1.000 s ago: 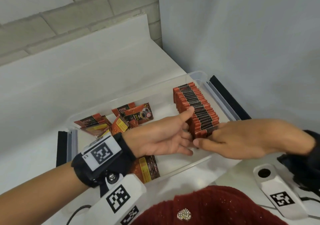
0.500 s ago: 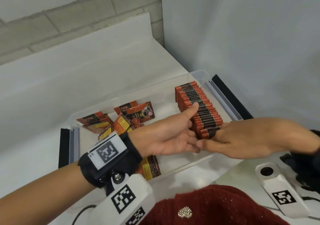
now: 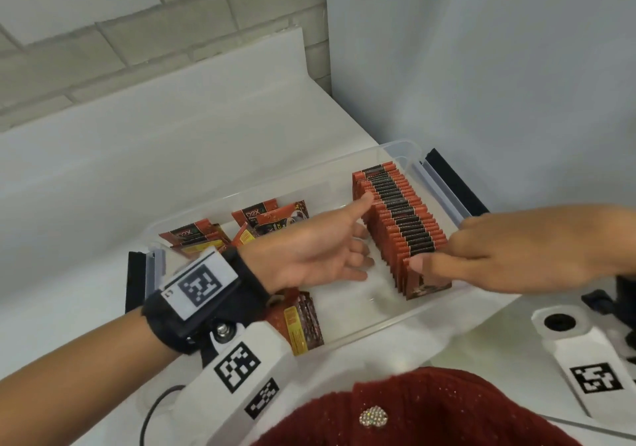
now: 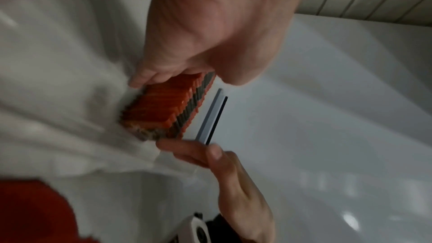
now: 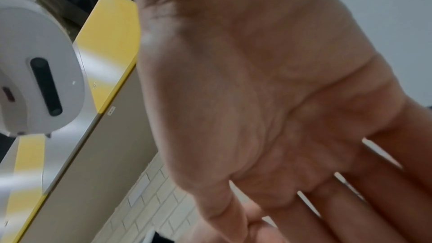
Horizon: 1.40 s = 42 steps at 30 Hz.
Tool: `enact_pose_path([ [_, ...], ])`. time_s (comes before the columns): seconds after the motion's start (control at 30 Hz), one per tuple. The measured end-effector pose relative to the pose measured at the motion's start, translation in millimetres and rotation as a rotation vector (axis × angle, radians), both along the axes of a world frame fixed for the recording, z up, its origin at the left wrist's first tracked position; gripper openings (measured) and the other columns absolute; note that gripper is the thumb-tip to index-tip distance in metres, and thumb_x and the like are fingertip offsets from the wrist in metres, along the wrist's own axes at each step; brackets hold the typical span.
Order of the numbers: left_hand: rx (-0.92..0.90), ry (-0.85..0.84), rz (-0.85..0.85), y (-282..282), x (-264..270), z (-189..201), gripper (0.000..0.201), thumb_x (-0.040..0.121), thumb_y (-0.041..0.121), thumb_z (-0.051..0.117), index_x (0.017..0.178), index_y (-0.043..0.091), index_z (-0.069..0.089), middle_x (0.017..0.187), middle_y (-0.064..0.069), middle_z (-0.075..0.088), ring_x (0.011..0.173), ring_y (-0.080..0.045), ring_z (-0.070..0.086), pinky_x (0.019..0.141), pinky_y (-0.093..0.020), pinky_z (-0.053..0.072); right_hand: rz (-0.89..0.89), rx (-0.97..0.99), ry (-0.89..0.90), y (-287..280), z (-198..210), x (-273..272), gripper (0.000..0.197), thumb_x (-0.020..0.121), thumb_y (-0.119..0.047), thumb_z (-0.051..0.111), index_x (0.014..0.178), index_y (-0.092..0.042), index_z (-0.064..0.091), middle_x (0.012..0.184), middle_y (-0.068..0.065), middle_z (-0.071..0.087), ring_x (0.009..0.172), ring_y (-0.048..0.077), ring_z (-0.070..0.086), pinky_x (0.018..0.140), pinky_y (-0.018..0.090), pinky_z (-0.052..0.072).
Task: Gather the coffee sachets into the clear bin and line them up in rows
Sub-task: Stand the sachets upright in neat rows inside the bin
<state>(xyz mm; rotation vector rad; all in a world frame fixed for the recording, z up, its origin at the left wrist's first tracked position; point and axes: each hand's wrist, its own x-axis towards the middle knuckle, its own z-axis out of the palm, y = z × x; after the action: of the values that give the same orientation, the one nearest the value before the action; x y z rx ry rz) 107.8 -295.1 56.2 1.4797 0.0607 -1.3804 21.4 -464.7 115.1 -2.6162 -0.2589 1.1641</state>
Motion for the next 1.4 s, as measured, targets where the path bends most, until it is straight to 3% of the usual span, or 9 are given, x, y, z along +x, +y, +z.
enact_pose_path([
  [0.13,0.101,-0.439,-0.208,33,20,30,0.042,0.099,0.037,0.045,0.131,0.011,0.052,0.130,-0.005,0.061,0.118,-0.018,0.059,0.103,-0.032,0.046,-0.089,0.362,-0.028,12,9,15,0.056,0.076,-0.069,0.036,0.097,-0.030,0.070,0.089,-0.020,0.071,0.083,-0.001,0.068,0.079,0.019,0.055],
  [0.27,0.301,-0.881,-0.725,74,38,59,0.026,0.098,0.025,0.051,0.122,0.022,0.062,0.111,0.008,0.067,0.090,0.009,0.060,0.079,-0.006,0.045,-0.093,0.459,-0.047,51,-6,32,0.023,0.091,-0.044,0.054,0.095,-0.026,0.068,0.082,-0.013,0.072,0.070,0.003,0.070,0.064,0.013,0.051],
  [0.4,0.521,-0.829,-1.101,102,40,57,0.029,0.092,0.022,0.063,0.120,0.026,0.059,0.112,0.007,0.055,0.100,-0.005,0.056,0.082,-0.019,0.046,0.047,0.360,-0.038,84,-27,46,0.029,0.092,-0.042,0.058,0.115,-0.024,0.060,0.101,-0.012,0.067,0.077,0.002,0.069,0.080,0.023,0.054],
  [0.63,0.641,-0.749,-1.211,123,27,30,0.045,0.078,0.031,0.077,0.104,0.030,0.040,0.101,0.005,0.054,0.090,-0.014,0.051,0.071,-0.028,0.043,0.164,0.218,0.008,119,-47,57,0.042,0.091,-0.041,0.062,0.121,-0.013,0.057,0.104,0.001,0.065,0.084,0.012,0.063,0.073,0.023,0.049],
  [0.77,0.574,-0.802,-1.242,122,22,23,0.033,0.081,0.033,0.074,0.097,0.031,0.044,0.077,0.015,0.045,0.070,-0.003,0.042,0.059,-0.021,0.032,0.161,0.257,0.007,128,-51,60,0.031,0.089,-0.039,0.066,0.108,-0.014,0.063,0.081,-0.012,0.055,0.069,0.001,0.050,0.060,0.015,0.040],
  [0.93,0.428,-0.834,-1.136,127,32,33,0.017,0.081,0.037,0.073,0.087,0.034,0.058,0.092,0.011,0.059,0.081,-0.003,0.052,0.065,-0.010,0.038,0.154,0.301,-0.027,128,-46,62,0.013,0.089,-0.030,0.067,0.090,-0.020,0.059,0.076,-0.010,0.054,0.069,0.005,0.053,0.068,0.022,0.045],
  [1.13,0.263,-0.830,-0.767,131,51,66,0.018,0.079,0.039,0.075,0.089,0.026,0.069,0.097,0.009,0.066,0.086,-0.008,0.063,0.080,-0.027,0.054,-0.335,0.711,0.073,107,-32,61,0.005,0.097,-0.016,0.050,0.096,-0.012,0.053,0.089,0.008,0.064,0.078,0.017,0.065,0.075,0.031,0.057],
  [1.27,0.125,-0.773,-0.538,119,56,72,0.022,0.094,0.029,0.059,0.106,0.012,0.054,0.101,-0.002,0.071,0.093,-0.020,0.070,0.071,-0.030,0.058,-0.606,1.060,0.207,96,-25,62,0.038,0.098,-0.043,0.041,0.120,-0.016,0.054,0.108,0.010,0.071,0.098,0.029,0.070,0.083,0.047,0.057],
  [1.4,0.009,-0.678,-0.398,97,56,69,0.023,0.097,0.022,0.048,0.112,0.005,0.044,0.105,-0.008,0.068,0.098,-0.021,0.069,0.085,-0.036,0.057,-0.649,1.172,0.108,85,-22,65,0.062,0.079,-0.056,0.055,0.127,-0.018,0.048,0.108,0.011,0.072,0.101,0.026,0.070,0.087,0.044,0.057],
])
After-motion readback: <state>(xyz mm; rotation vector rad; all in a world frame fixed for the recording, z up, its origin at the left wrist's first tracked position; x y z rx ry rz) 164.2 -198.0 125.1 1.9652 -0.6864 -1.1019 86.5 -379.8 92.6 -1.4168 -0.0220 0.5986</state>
